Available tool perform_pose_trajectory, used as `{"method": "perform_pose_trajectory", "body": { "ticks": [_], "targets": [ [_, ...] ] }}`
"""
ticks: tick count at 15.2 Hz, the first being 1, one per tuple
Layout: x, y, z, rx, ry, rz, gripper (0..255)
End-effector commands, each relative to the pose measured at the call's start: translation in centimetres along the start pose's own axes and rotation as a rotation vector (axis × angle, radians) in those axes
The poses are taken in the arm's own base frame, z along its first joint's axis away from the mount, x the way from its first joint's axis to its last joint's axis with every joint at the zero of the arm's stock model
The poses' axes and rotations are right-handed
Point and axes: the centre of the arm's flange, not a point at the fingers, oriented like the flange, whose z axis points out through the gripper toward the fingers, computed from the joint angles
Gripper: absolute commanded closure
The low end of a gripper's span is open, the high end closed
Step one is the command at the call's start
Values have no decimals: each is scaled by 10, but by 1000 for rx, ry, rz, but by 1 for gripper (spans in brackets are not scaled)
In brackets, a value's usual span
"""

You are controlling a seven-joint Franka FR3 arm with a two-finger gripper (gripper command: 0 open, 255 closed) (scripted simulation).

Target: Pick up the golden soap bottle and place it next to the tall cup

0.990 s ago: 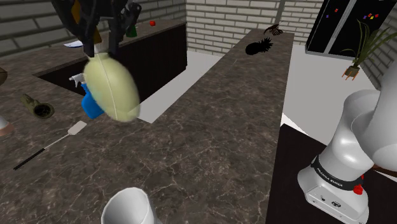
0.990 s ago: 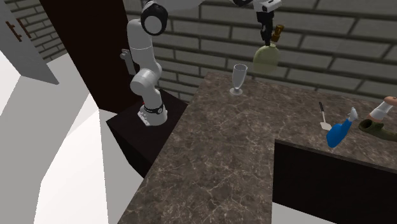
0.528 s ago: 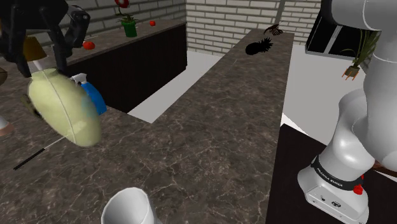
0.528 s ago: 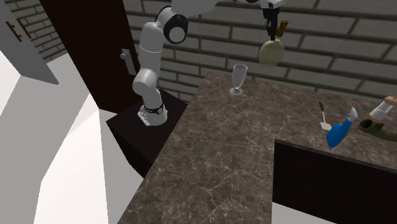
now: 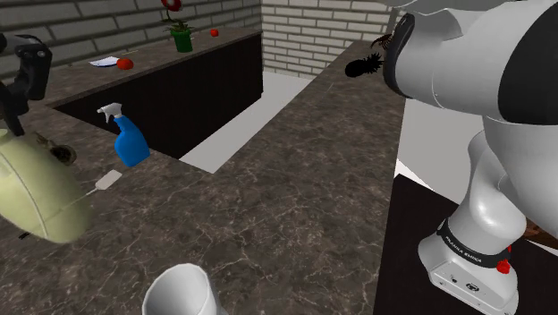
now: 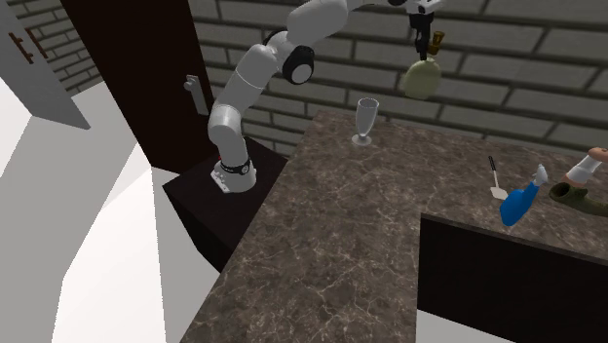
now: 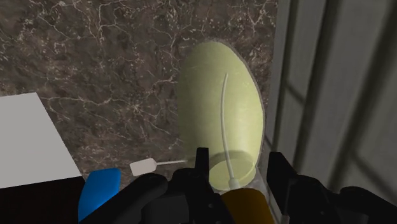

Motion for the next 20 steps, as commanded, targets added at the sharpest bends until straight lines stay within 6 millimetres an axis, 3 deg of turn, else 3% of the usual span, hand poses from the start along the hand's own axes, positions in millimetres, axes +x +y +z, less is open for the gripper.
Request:
{"method": "perform_pose_trajectory", "body": {
  "ticks": [1,20],
  "targets": [
    [-4,1,9,2,3,1,255],
    [-38,19,101,2,3,1,255]
  ]
}}
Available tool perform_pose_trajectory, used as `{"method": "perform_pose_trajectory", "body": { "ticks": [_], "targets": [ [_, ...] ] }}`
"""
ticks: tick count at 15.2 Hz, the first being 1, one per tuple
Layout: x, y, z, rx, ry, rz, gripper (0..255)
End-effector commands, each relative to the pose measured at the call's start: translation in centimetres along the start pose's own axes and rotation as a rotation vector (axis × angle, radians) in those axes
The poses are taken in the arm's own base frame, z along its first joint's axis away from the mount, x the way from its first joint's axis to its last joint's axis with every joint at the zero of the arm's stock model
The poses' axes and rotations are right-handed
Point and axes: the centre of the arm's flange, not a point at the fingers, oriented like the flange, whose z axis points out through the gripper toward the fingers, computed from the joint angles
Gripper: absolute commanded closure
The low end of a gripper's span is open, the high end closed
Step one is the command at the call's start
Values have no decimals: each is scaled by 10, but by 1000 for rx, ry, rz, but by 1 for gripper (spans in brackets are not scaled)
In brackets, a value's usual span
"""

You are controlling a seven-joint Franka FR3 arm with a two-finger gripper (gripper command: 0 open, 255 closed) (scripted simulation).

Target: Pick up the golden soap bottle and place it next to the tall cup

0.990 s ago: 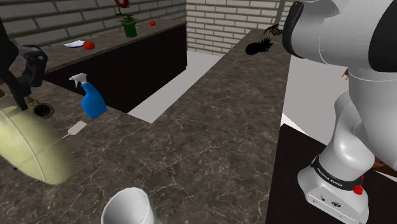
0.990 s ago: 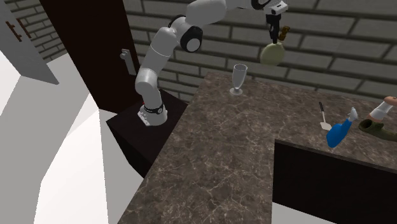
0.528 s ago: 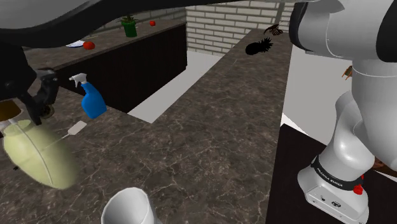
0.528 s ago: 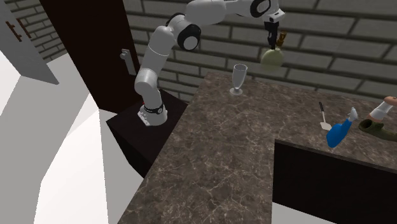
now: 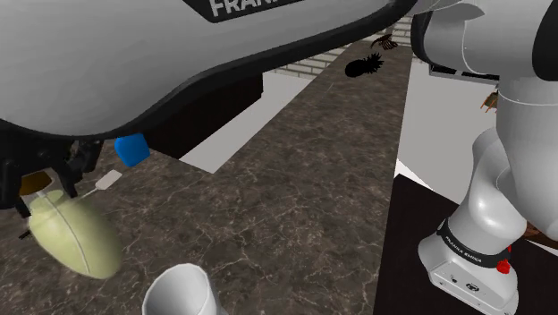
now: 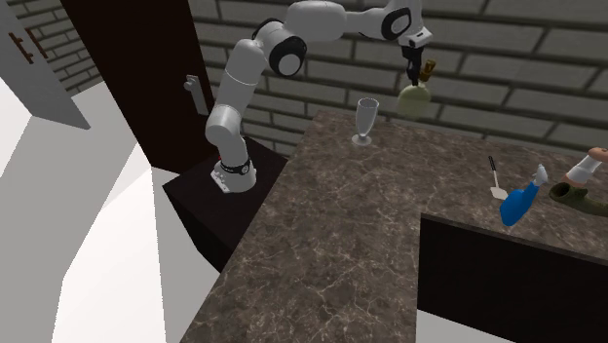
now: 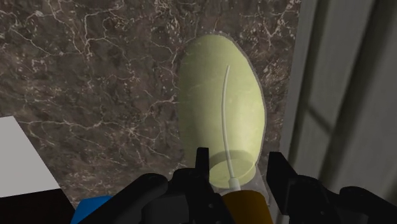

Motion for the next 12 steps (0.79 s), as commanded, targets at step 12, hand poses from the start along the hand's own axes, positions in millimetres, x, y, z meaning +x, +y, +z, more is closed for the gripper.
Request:
{"method": "perform_pose_trajectory", "body": {
  "ticks": [12],
  "targets": [
    [-23,12,64,1,1,0,255]
  ]
}}
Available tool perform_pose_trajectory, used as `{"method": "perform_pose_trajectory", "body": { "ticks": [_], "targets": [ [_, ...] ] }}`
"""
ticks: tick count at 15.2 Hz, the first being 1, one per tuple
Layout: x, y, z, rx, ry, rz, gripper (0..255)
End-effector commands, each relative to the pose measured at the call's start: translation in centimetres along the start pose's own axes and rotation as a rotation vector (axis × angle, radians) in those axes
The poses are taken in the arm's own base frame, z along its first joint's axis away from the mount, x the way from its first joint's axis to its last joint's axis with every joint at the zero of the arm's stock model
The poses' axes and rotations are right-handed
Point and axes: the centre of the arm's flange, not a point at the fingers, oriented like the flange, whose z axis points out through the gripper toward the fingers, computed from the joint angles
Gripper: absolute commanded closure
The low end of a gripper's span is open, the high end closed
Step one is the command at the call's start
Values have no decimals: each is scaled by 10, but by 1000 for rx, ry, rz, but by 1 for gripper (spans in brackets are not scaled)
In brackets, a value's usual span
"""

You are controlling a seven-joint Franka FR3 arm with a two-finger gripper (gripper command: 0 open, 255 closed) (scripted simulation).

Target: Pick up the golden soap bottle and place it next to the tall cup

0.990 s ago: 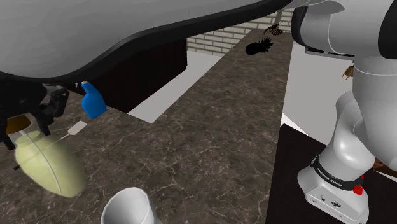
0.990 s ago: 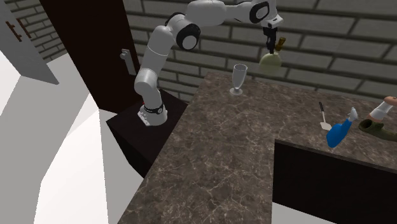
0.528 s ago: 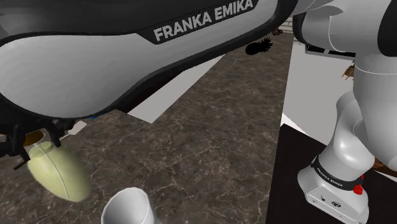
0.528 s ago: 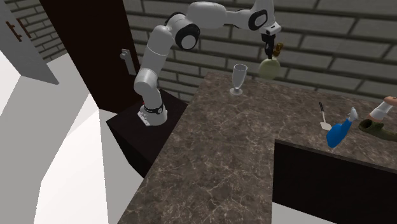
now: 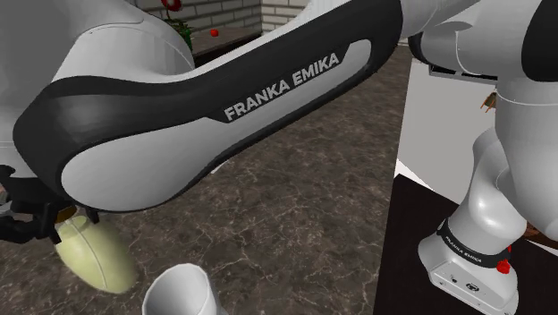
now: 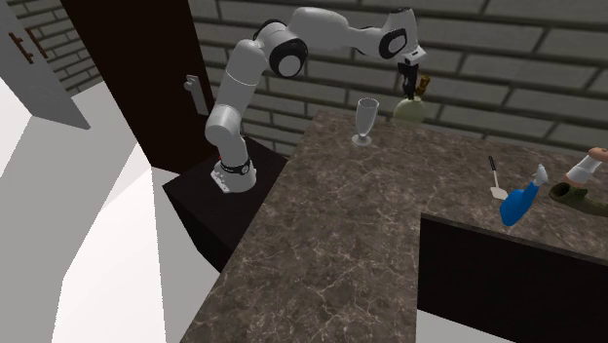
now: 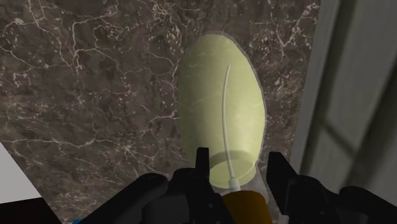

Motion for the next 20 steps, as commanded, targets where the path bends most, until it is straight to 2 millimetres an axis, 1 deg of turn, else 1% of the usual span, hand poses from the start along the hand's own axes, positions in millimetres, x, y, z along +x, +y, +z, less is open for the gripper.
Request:
{"method": "perform_pose_trajectory", "body": {
  "ticks": [1,17,20],
  "targets": [
    [-4,3,10,1,1,0,255],
    [-33,18,88,1,1,0,255],
    [-33,18,88,1,1,0,255]
  ]
}}
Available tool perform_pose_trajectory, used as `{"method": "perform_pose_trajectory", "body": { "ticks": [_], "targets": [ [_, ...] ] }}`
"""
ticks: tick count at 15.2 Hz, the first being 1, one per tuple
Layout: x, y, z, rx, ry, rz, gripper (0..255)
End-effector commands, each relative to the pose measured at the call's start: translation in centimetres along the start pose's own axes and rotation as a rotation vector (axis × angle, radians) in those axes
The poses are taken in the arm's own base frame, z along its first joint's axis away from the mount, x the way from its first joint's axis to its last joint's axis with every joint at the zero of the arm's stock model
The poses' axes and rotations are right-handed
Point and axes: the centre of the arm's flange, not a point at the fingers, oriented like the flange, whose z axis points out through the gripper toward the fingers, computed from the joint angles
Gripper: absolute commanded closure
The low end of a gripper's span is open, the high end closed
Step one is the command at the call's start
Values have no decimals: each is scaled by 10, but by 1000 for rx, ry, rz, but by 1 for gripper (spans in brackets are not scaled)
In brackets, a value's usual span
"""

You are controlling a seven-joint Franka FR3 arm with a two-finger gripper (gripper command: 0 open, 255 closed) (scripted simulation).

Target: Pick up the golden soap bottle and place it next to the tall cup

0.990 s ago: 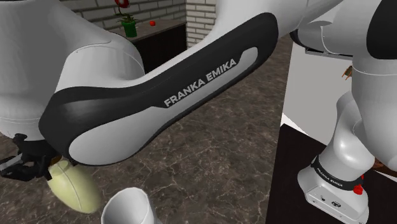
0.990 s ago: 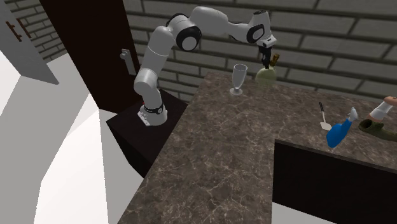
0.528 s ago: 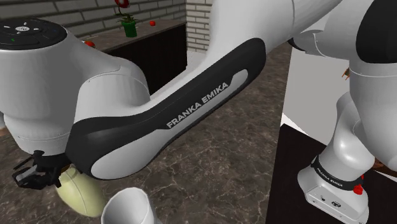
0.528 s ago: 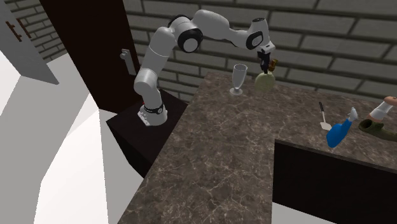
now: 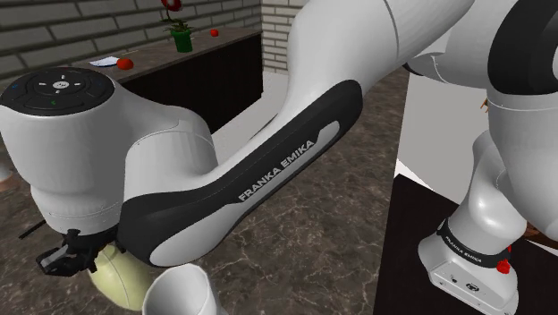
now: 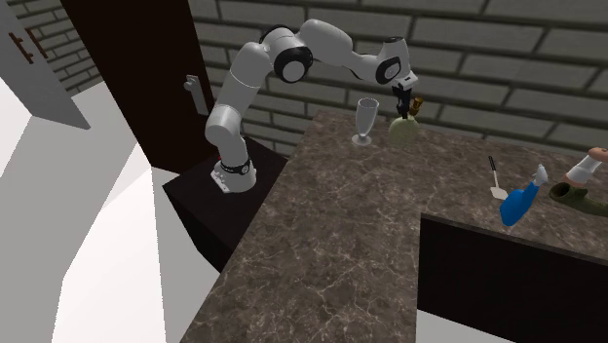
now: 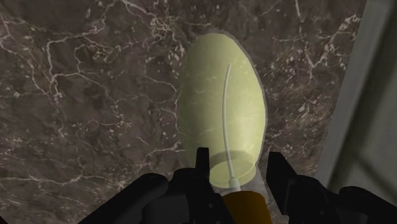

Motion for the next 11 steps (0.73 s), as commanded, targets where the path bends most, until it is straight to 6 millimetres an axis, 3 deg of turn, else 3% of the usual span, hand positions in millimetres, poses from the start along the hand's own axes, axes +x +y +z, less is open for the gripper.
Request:
{"method": "perform_pose_trajectory", "body": {
  "ticks": [1,5,6,11],
  "targets": [
    [0,0,0,1,1,0,255],
    [0,0,0,1,1,0,255],
    [0,0,0,1,1,0,0],
    [0,0,0,1,1,0,0]
  ]
}}
